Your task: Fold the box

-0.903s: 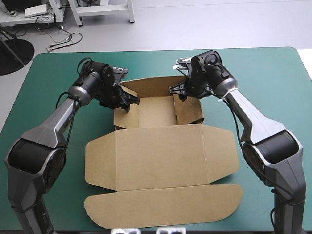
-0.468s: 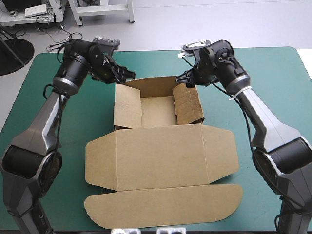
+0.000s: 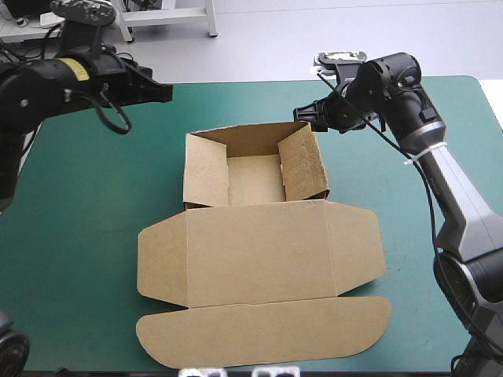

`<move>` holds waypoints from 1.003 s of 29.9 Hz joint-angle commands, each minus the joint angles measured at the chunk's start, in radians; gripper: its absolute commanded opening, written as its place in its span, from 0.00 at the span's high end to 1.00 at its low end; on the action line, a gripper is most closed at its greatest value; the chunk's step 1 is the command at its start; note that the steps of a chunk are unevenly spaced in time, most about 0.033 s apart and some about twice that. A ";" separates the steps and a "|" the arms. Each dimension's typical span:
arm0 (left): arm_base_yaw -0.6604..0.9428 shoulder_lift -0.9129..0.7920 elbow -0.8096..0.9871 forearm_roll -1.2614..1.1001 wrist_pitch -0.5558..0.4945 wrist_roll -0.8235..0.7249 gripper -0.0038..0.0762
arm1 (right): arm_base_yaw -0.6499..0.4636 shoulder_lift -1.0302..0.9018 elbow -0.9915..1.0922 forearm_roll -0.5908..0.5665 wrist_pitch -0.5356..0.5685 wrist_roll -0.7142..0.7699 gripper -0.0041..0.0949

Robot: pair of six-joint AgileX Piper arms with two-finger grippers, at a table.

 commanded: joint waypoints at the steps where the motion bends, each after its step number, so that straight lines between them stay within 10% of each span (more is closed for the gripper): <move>1: -0.041 -0.126 0.039 -0.017 0.035 0.019 0.96 | -0.020 -0.020 0.049 0.011 -0.006 -0.015 0.48; 15: -0.079 -0.533 0.653 0.036 -0.106 0.005 0.96 | -0.020 0.151 0.080 0.033 -0.017 -0.087 0.50; 22: -0.079 -0.750 1.004 0.036 -0.187 -0.059 0.96 | -0.020 0.168 0.080 0.038 -0.019 -0.104 0.96; 30: -0.079 -1.001 1.362 0.041 -0.196 -0.184 0.96 | -0.073 0.135 0.057 -0.025 -0.006 -0.102 0.98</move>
